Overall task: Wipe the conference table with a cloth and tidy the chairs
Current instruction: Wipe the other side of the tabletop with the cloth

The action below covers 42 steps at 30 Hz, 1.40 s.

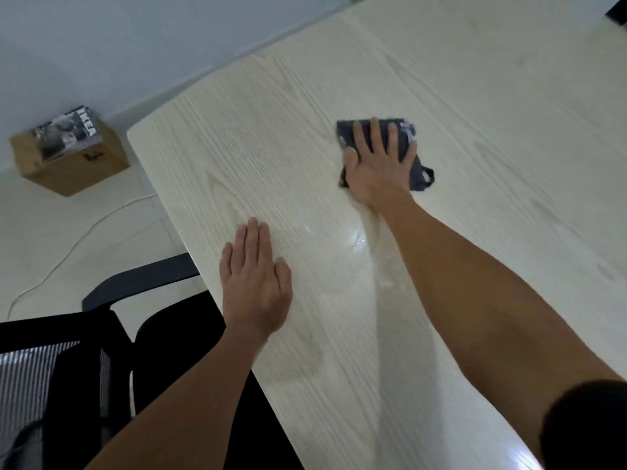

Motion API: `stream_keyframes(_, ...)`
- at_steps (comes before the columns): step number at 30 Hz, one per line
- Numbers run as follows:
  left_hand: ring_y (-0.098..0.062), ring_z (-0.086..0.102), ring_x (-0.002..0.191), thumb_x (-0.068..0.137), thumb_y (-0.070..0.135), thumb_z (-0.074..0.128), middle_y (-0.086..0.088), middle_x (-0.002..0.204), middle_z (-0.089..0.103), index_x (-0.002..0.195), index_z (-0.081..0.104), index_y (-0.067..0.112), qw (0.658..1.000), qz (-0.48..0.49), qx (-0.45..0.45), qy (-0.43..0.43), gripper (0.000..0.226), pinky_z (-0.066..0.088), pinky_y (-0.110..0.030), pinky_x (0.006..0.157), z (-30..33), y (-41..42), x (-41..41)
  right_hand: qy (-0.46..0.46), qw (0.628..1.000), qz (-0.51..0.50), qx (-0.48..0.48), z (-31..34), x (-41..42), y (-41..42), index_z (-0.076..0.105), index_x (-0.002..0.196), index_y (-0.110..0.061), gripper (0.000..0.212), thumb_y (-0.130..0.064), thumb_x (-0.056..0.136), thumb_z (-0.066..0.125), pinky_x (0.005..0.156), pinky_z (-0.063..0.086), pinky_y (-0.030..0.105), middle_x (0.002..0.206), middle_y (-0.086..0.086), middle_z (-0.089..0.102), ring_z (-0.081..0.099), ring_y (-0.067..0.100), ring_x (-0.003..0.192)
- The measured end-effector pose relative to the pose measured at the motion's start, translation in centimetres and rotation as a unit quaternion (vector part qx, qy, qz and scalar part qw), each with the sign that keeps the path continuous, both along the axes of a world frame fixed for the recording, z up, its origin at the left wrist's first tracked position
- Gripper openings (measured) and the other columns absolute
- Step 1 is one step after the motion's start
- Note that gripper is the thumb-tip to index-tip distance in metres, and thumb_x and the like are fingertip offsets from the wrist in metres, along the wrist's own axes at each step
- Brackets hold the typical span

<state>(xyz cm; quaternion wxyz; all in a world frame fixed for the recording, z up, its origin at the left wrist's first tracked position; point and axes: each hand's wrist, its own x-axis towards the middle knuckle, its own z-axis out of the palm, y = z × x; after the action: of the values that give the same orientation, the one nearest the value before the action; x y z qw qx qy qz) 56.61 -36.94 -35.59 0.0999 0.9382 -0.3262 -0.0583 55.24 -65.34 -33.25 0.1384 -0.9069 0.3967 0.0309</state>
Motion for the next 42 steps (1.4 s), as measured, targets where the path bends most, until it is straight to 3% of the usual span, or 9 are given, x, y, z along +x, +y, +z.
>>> stream_keyframes(4, -0.017, 0.005, 0.162, 0.104, 0.038, 0.025, -0.002, 0.175, 0.011, 0.166, 0.015, 0.014, 1.0, 0.001, 0.007, 0.001, 0.067, 0.006, -0.044, 0.131, 0.0, 0.1, 0.1, -0.012, 0.99, 0.137, -0.012, -0.5, 2.9, 5.6, 0.01, 0.168, -0.032, 0.061, -0.05, 0.11, 0.011, 0.126, -0.009, 0.062, 0.177, -0.002, 0.005, -0.003, 0.028, 0.162)
stream_keyframes(8, -0.018, 0.005, 0.162, 0.103, 0.038, 0.025, -0.003, 0.175, 0.011, 0.166, 0.016, 0.013, 1.0, 0.001, 0.005, 0.002, 0.068, 0.007, -0.045, 0.131, 0.1, 0.0, 0.1, -0.009, 0.954, 0.3, -0.007, -0.5, -4.9, 7.2, 0.019, 0.165, -0.04, 0.058, -0.055, 0.109, 0.015, 0.128, -0.002, 0.058, 0.175, -0.009, 0.013, 0.004, 0.022, 0.162)
stream_keyframes(12, -0.017, 0.004, 0.162, 0.103, 0.038, 0.025, -0.002, 0.175, 0.01, 0.166, 0.015, 0.013, 1.0, 0.004, 0.0, 0.012, 0.069, 0.006, -0.046, 0.131, 0.2, -0.1, 0.1, 0.016, 0.989, 0.147, -0.029, -0.1, -6.8, 1.0, 0.012, 0.166, -0.041, 0.06, -0.055, 0.108, 0.01, 0.127, -0.003, 0.06, 0.176, -0.007, 0.007, 0.002, 0.023, 0.162)
stream_keyframes(17, -0.015, 0.0, 0.162, 0.103, 0.039, 0.022, -0.001, 0.175, 0.006, 0.166, 0.012, 0.014, 1.0, 0.003, 0.007, 0.014, 0.068, 0.004, -0.044, 0.131, 0.2, -0.1, 0.0, 0.006, 1.0, 0.003, 0.015, 0.5, 4.1, -0.6, 0.001, 0.168, -0.033, 0.061, -0.049, 0.109, 0.007, 0.123, -0.011, 0.067, 0.176, -0.002, -0.007, -0.011, 0.03, 0.161)
stream_keyframes(21, -0.015, 0.002, 0.162, 0.103, 0.039, 0.022, -0.001, 0.175, 0.008, 0.166, 0.015, 0.014, 1.0, 0.002, 0.008, 0.007, 0.069, 0.004, -0.044, 0.131, 0.2, 0.0, 0.1, -0.002, 0.984, 0.178, -0.01, 0.0, 6.0, 5.6, 0.007, 0.168, -0.033, 0.061, -0.049, 0.11, 0.01, 0.125, -0.008, 0.063, 0.177, -0.002, 0.002, -0.006, 0.028, 0.162)
stream_keyframes(25, -0.018, 0.008, 0.162, 0.103, 0.038, 0.024, -0.004, 0.174, 0.014, 0.165, 0.018, 0.011, 1.0, 0.002, 0.011, -0.001, 0.069, 0.008, -0.046, 0.13, 0.1, 0.0, 0.0, 0.003, 0.927, 0.374, -0.008, -0.3, -2.8, 6.6, 0.013, 0.165, -0.041, 0.056, -0.054, 0.111, 0.015, 0.128, -0.008, 0.055, 0.175, -0.01, 0.007, -0.002, 0.02, 0.162)
stream_keyframes(33, -0.016, 0.002, 0.162, 0.103, 0.038, 0.024, -0.002, 0.175, 0.008, 0.166, 0.015, 0.013, 1.0, 0.002, 0.007, 0.007, 0.069, 0.005, -0.045, 0.131, 0.1, -0.1, 0.1, 0.016, 0.999, -0.029, 0.012, 0.8, 2.0, -2.9, 0.001, 0.167, -0.035, 0.061, -0.05, 0.109, 0.008, 0.123, -0.011, 0.066, 0.176, -0.002, -0.007, -0.01, 0.03, 0.162)
stream_keyframes(37, -0.017, 0.005, 0.162, 0.103, 0.038, 0.024, -0.002, 0.175, 0.011, 0.166, 0.016, 0.012, 1.0, 0.002, 0.012, 0.0, 0.069, 0.007, -0.045, 0.13, 0.1, 0.0, 0.2, -0.013, 0.992, 0.129, -0.008, 0.1, 5.7, 4.6, 0.009, 0.168, -0.031, 0.061, -0.048, 0.11, 0.011, 0.125, -0.009, 0.063, 0.177, 0.0, 0.002, -0.005, 0.029, 0.162)
stream_keyframes(42, -0.02, 0.009, 0.162, 0.103, 0.037, 0.025, -0.006, 0.174, 0.015, 0.165, 0.018, 0.008, 1.0, 0.002, 0.007, -0.009, 0.069, 0.01, -0.046, 0.13, -0.1, 0.1, 0.1, -0.008, 0.944, 0.33, -0.016, -0.8, -5.4, 8.1, 0.018, 0.165, -0.041, 0.055, -0.053, 0.11, 0.017, 0.128, -0.002, 0.057, 0.175, -0.009, 0.013, 0.004, 0.021, 0.162)
